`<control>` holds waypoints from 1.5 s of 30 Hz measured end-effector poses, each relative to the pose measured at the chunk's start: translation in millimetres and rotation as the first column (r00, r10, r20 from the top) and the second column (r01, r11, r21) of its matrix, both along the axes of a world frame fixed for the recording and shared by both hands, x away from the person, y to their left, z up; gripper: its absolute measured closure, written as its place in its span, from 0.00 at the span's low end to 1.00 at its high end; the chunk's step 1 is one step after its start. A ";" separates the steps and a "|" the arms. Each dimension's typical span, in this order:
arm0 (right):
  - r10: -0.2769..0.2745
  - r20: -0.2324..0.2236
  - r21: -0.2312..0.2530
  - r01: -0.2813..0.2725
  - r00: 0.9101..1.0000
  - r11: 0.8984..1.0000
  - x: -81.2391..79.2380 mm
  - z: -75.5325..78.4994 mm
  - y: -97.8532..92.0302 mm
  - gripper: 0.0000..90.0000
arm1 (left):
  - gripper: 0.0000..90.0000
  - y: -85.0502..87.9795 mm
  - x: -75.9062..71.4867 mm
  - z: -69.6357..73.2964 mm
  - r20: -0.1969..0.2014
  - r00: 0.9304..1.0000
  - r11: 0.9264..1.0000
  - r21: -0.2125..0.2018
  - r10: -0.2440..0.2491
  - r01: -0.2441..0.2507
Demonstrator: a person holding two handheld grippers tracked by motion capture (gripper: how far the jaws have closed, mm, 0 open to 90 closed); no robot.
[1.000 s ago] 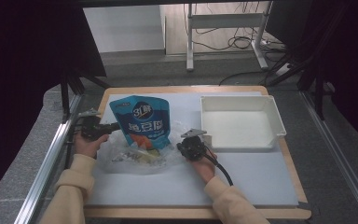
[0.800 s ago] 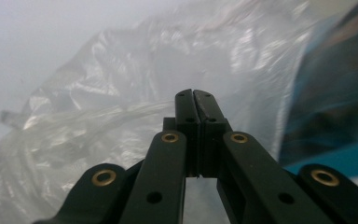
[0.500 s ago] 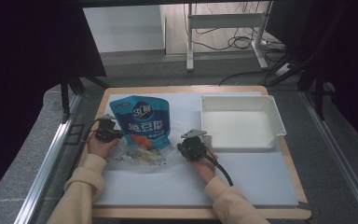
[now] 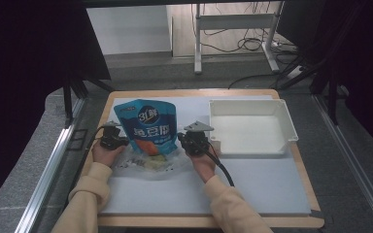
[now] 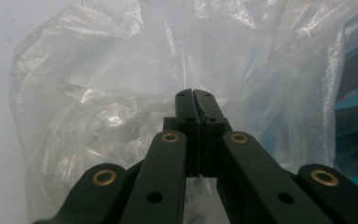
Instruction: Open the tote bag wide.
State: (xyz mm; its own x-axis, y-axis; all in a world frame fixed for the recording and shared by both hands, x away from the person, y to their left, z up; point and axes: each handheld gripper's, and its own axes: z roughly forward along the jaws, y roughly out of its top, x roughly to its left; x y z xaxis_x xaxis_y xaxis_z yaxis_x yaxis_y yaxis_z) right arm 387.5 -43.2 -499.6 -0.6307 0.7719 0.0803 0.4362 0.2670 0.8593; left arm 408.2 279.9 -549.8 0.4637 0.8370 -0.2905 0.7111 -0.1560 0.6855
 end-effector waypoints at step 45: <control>0.011 0.005 -0.012 -0.011 1.000 1.000 -18.7 6.5 -21.0 0.99 | 0.96 33.0 -39.5 62.8 0.177 0.981 0.978 -0.204 0.083 -0.046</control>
State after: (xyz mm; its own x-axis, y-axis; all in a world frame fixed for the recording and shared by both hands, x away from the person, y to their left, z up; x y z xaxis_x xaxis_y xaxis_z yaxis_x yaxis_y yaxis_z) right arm 368.8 -64.2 -493.1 -0.6393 0.7659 0.0680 0.4290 0.2819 0.8582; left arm 368.7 312.9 -487.0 0.4713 0.8013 -0.3684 0.5741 0.0384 0.8179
